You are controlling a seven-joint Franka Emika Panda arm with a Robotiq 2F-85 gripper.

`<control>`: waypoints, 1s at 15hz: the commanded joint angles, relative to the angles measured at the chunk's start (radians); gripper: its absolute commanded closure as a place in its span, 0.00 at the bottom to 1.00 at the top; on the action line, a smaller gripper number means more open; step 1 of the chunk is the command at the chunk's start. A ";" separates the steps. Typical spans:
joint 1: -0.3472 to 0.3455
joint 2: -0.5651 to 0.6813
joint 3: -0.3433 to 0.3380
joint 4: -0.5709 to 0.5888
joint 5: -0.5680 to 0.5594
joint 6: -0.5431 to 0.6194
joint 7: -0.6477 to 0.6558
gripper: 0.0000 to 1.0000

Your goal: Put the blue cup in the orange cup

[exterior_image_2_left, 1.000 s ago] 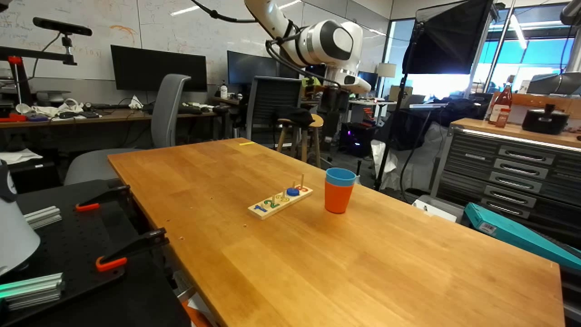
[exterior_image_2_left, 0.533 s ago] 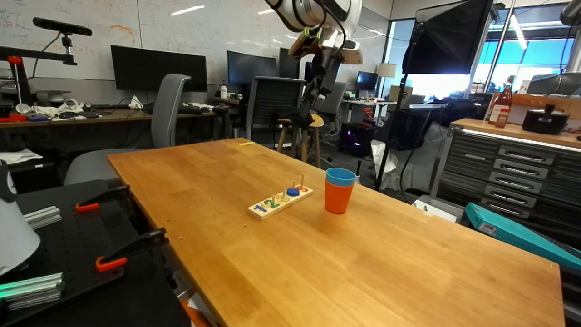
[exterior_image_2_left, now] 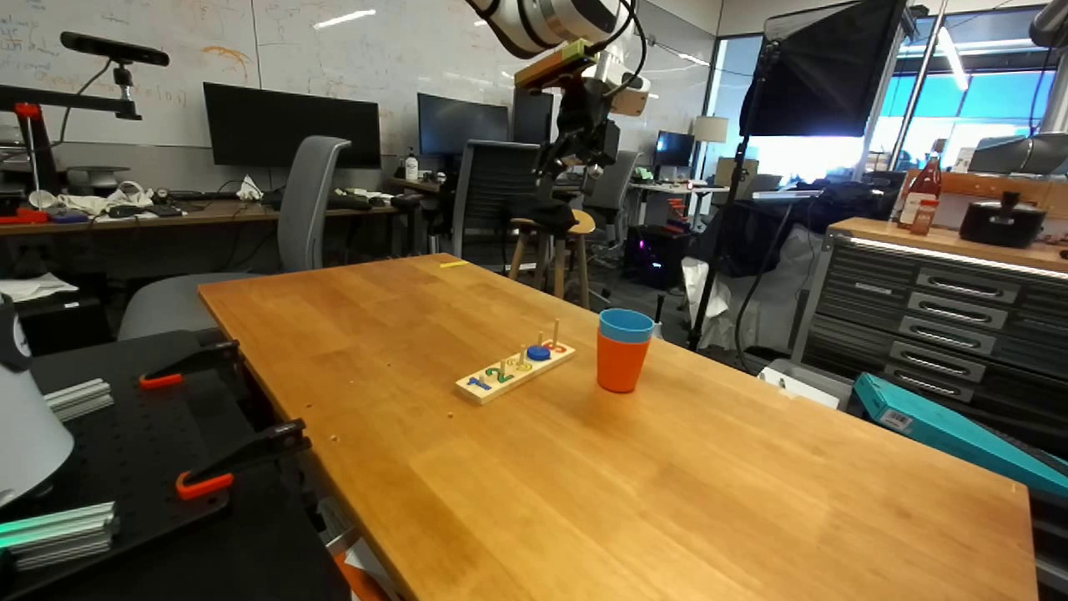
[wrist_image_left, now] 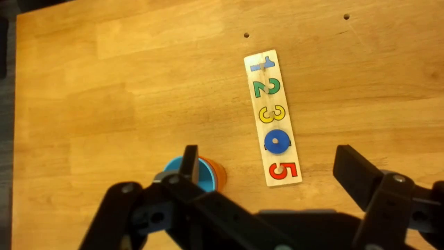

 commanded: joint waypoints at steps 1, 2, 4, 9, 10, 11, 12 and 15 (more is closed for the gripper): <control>0.029 -0.023 0.036 -0.031 -0.056 0.105 -0.096 0.00; 0.035 -0.017 0.046 -0.025 -0.057 0.140 -0.117 0.00; 0.037 -0.007 0.068 -0.018 -0.035 0.237 -0.141 0.00; 0.031 0.036 0.091 0.067 0.054 0.323 -0.114 0.00; 0.030 0.038 0.089 0.079 0.065 0.330 -0.111 0.00; 0.026 0.034 0.088 0.092 0.076 0.325 -0.112 0.00; 0.023 0.032 0.087 0.105 0.084 0.316 -0.115 0.00; 0.006 0.022 0.087 0.153 0.118 0.288 -0.110 0.00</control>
